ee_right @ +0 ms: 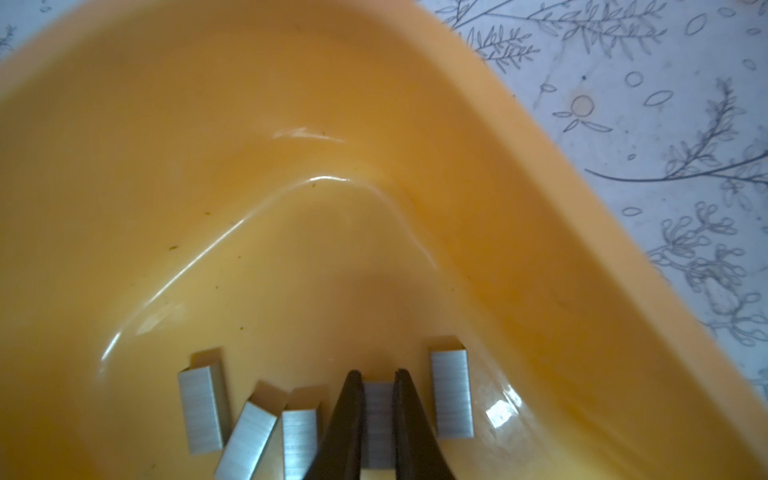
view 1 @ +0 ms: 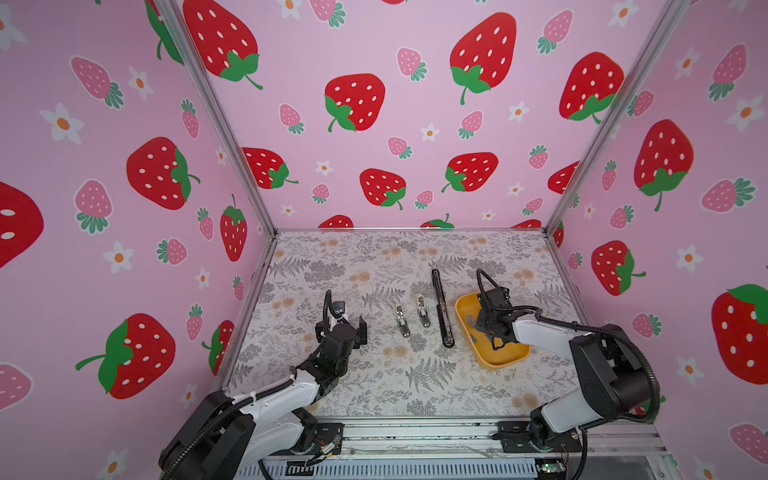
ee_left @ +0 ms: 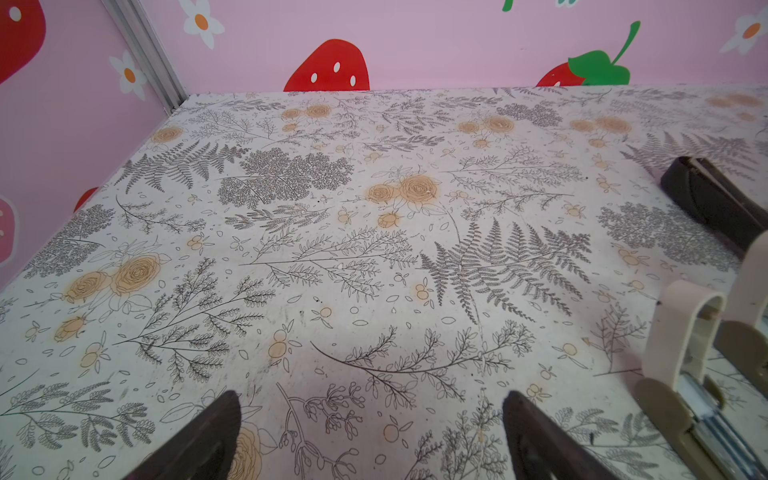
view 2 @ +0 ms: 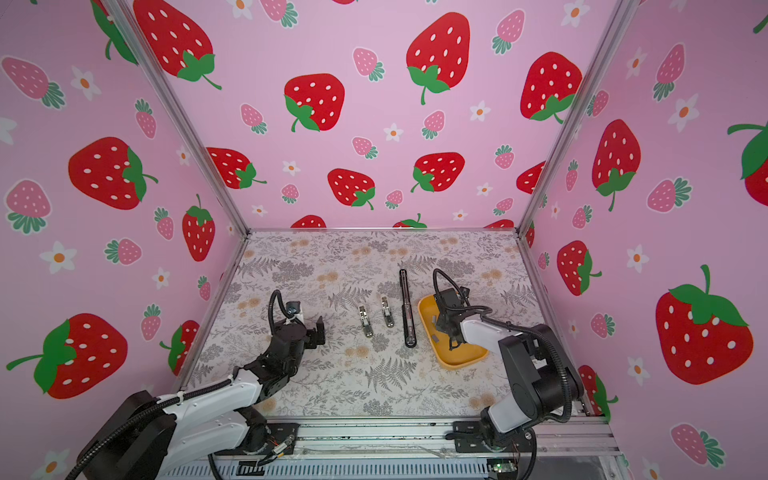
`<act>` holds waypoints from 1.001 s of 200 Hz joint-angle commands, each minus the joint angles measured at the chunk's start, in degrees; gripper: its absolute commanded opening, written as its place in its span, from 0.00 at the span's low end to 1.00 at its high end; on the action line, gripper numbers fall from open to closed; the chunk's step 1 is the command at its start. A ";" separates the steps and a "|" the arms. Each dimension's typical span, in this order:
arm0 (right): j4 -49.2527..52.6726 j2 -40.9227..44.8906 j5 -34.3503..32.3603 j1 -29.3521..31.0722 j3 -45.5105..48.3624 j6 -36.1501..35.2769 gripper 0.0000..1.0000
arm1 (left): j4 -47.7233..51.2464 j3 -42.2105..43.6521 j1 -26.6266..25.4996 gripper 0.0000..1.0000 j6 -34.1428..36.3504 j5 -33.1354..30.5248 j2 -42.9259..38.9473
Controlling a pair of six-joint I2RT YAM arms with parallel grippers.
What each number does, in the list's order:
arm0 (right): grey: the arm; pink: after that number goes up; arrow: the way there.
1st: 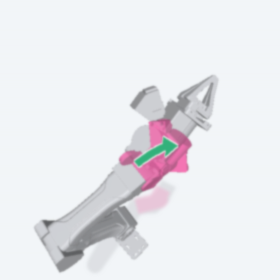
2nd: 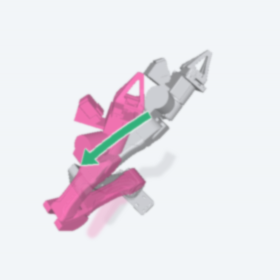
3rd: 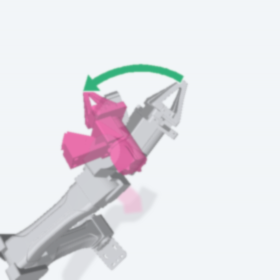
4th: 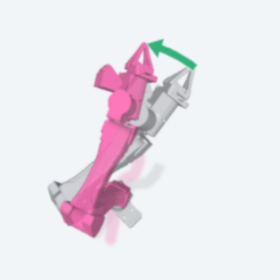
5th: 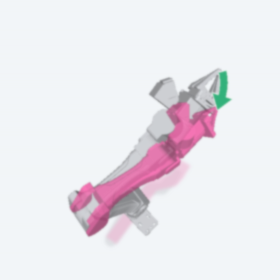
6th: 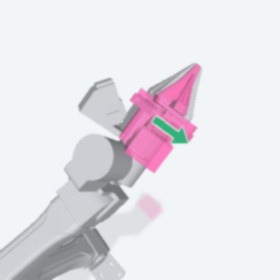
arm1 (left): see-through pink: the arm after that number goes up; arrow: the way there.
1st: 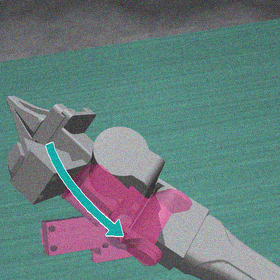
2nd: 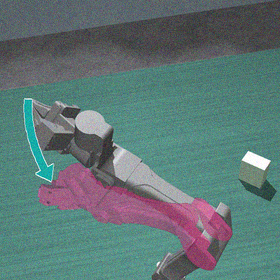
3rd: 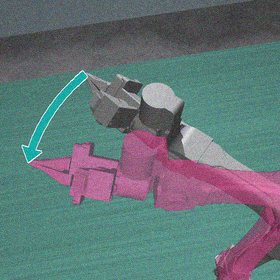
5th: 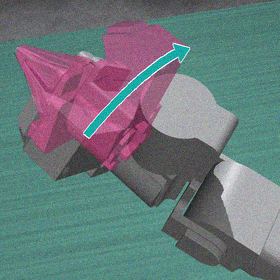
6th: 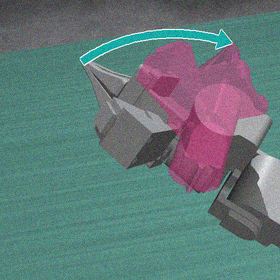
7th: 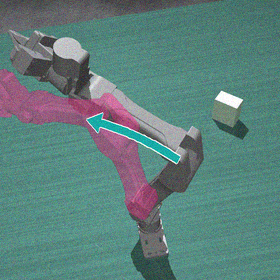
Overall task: Load the staples into the stapler
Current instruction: 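Close the right gripper on a silver staple strip in the tray, then lift the staple strip and carry it toward the stapler channel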
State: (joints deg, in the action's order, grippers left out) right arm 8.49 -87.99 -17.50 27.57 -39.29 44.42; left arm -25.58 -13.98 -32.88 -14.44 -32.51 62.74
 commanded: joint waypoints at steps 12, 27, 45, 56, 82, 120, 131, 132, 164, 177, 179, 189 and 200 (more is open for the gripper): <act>1.43 1.78 1.43 -0.33 2.33 -1.05 0.10 | -0.12 -1.92 0.11 0.99 -0.47 -0.35 -0.09; 1.04 4.21 0.24 -0.33 2.53 -1.90 0.10 | -0.33 -1.27 0.03 0.99 -0.11 1.37 -1.25; -1.87 8.42 -1.04 -0.11 4.04 -3.44 0.10 | -1.27 0.42 -0.07 0.99 0.14 2.93 -3.71; -4.69 11.67 -1.37 0.25 5.48 -4.31 0.10 | -1.41 1.28 -0.06 0.99 -0.11 3.22 -5.23; -9.01 18.22 0.64 1.09 6.81 -5.45 0.10 | 3.63 -0.06 0.01 0.99 -0.96 5.01 -7.15; -8.87 23.60 0.82 6.86 3.14 -8.17 0.10 | 16.82 -3.61 0.03 0.99 -5.93 5.44 -8.51; -9.75 24.37 0.38 9.42 2.20 -9.53 0.10 | 16.68 -3.08 0.10 0.99 -6.08 5.75 -8.43; -9.82 24.40 0.32 9.64 2.11 -9.62 0.10 | 16.56 -3.03 0.10 0.99 -6.06 5.77 -8.42; -15.12 21.49 0.08 19.33 -2.06 -15.66 0.10 | 12.31 -0.37 0.10 0.99 -5.01 8.97 -9.78; -17.08 18.22 -0.14 23.69 -3.86 -17.36 0.09 | 11.32 0.37 0.03 0.99 -4.62 10.06 -10.47; -17.43 17.66 -0.31 24.38 -4.06 -17.46 0.08 | 11.43 0.40 0.00 0.99 -4.68 10.13 -10.58; -19.52 14.94 -1.17 27.75 -4.78 -18.10 0.08 | 12.09 0.55 -0.11 0.99 -4.78 10.66 -11.28; -22.17 11.90 -1.03 30.59 -5.24 -18.95 0.08 | 11.57 1.20 -0.07 0.99 -4.66 11.78 -12.28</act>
State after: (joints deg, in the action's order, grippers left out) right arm -7.60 -70.83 -17.69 52.69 -43.05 29.65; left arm -12.62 -13.89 -32.91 -18.65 -23.11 52.34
